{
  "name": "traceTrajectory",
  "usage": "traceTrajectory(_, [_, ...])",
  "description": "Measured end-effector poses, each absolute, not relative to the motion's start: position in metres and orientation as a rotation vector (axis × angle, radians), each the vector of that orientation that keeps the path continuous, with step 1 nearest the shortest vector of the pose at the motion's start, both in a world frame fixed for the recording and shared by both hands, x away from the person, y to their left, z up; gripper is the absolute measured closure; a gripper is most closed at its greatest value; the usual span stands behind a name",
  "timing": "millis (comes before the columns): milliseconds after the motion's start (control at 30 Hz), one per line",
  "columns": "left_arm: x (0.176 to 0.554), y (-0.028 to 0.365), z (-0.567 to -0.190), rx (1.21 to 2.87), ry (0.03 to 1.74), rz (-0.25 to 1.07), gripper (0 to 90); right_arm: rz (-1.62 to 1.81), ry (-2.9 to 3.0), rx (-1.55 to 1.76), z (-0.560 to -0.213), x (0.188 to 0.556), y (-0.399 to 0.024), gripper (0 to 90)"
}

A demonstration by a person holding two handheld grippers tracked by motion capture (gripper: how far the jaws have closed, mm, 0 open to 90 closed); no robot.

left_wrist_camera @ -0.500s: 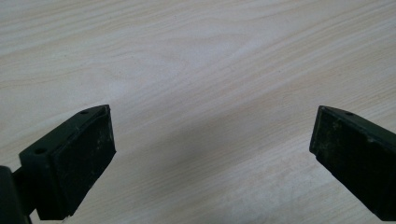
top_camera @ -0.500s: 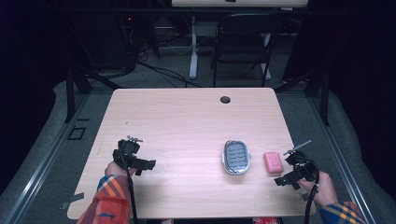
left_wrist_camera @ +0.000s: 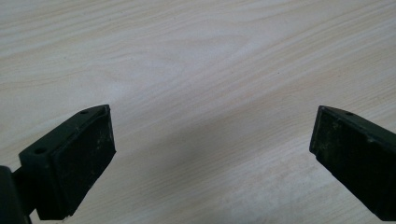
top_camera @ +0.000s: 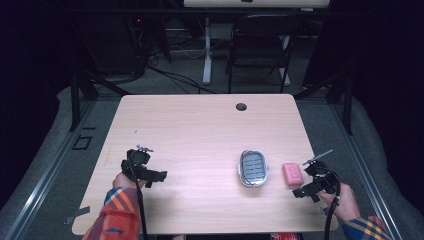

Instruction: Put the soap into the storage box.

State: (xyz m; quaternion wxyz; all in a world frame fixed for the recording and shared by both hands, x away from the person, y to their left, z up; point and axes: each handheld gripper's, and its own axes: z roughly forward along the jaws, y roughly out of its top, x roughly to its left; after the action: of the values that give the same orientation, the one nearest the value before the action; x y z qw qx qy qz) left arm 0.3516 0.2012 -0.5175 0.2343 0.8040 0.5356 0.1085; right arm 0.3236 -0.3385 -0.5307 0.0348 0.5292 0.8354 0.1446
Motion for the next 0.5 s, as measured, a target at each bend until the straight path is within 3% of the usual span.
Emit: traceTrajectory(500, [0.353,0.199,-0.517,2.218,1.46,0.3,0.0,0.501,2.468,1.728,-0.53,0.337,-0.332,0.0])
